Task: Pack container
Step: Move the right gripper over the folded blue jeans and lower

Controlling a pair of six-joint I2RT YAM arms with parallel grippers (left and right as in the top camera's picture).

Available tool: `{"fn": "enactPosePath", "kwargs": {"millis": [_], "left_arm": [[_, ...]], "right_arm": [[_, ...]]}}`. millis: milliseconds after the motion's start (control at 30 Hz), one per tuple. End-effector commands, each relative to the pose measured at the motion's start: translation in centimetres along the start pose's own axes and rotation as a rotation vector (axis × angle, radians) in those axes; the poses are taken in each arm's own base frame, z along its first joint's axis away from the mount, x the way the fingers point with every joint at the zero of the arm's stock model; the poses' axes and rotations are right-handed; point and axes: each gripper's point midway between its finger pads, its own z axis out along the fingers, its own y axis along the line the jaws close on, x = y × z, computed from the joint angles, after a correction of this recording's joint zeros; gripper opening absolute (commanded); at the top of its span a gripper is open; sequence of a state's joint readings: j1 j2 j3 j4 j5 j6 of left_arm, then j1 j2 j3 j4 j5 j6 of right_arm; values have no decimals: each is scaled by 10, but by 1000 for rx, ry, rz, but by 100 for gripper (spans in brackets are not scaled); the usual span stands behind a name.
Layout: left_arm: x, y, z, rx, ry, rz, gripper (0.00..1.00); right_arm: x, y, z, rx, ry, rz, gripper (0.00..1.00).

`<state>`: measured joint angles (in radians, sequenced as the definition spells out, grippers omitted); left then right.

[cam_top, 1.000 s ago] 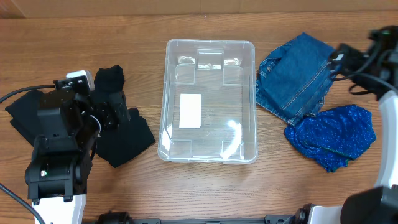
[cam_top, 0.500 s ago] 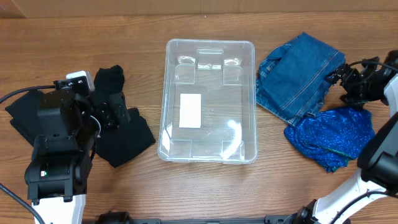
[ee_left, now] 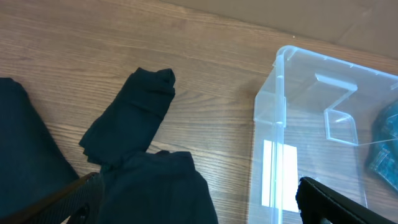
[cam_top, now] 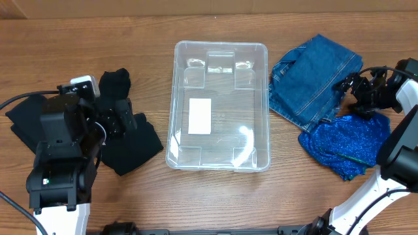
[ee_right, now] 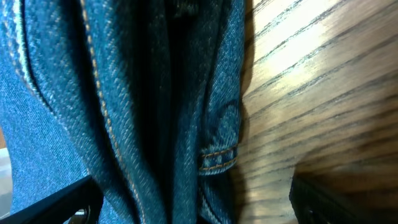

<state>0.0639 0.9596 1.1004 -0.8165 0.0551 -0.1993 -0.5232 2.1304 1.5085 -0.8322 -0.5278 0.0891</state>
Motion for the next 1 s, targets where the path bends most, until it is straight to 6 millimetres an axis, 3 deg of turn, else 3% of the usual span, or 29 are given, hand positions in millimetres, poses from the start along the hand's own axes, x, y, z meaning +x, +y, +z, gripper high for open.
{"fn": "enactPosePath", "kwargs": {"millis": [0, 233, 567, 767, 867, 967], "left_arm": [[-7, -1, -1, -8, -8, 23, 100], [-5, 0, 4, -12, 9, 23, 100], [-5, 0, 5, -12, 10, 23, 100], [-5, 0, 5, -12, 10, 23, 100], [-5, 0, 5, -12, 10, 23, 100], [-5, 0, 5, -11, 10, 22, 100]], "right_arm": [[1, -3, 9, -10, 18, -1, 100], [7, 2, 29, -59, 56, -1, 100], [29, 22, 88, -142, 158, 53, 100], [29, 37, 99, -149, 149, -4, 100], [27, 29, 100, -100, 138, 23, 100], [26, 5, 100, 35, 120, 102, 100]]}}
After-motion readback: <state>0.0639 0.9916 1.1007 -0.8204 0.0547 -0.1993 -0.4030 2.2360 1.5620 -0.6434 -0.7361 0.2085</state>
